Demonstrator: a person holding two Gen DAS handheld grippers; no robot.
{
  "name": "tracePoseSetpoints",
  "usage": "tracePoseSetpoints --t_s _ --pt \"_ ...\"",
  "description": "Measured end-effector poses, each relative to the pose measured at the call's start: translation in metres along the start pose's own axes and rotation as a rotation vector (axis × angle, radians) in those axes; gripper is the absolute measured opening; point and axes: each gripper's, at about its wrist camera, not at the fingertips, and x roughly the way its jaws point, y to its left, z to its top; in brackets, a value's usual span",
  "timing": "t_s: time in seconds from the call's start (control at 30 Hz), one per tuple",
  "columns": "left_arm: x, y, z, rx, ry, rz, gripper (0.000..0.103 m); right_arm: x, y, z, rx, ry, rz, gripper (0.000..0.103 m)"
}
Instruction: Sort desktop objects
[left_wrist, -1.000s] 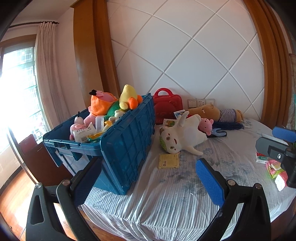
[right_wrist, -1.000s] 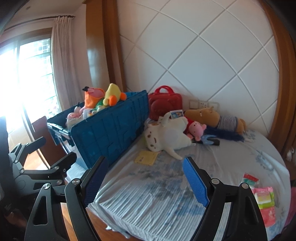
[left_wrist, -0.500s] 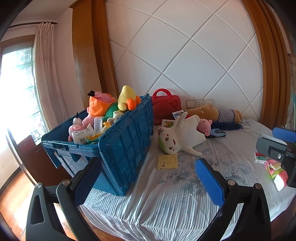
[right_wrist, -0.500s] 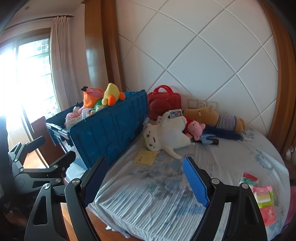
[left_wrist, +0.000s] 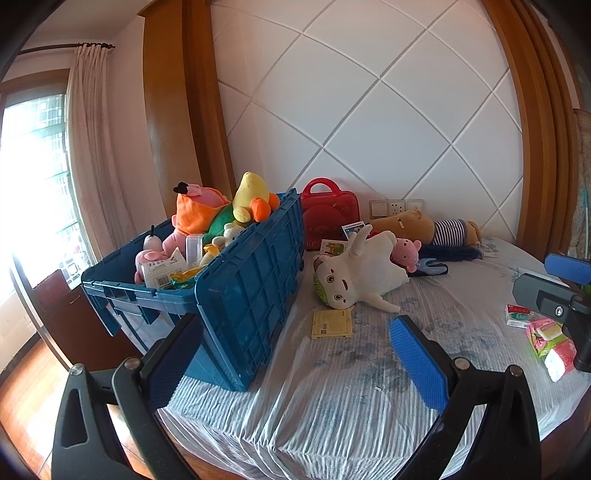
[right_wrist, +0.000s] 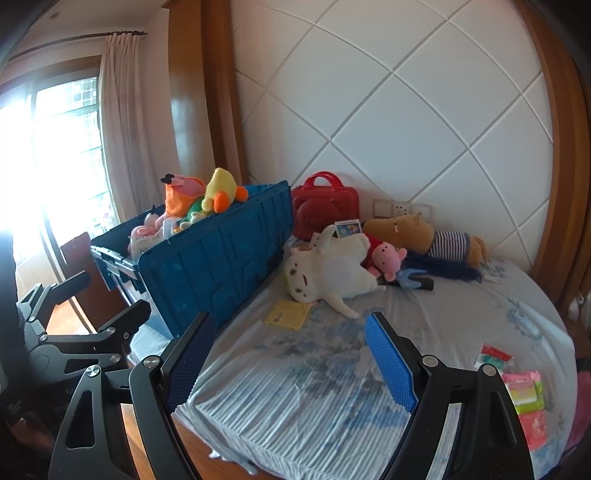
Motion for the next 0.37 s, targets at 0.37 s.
tracePoseSetpoints --t_s 0.37 --pt "-0.0002 -0.0009 -0.0031 -0.003 -0.018 -0.059 0.103 0.0006 0.0043 0.0002 0.001 -0.001 -0.011 0.083"
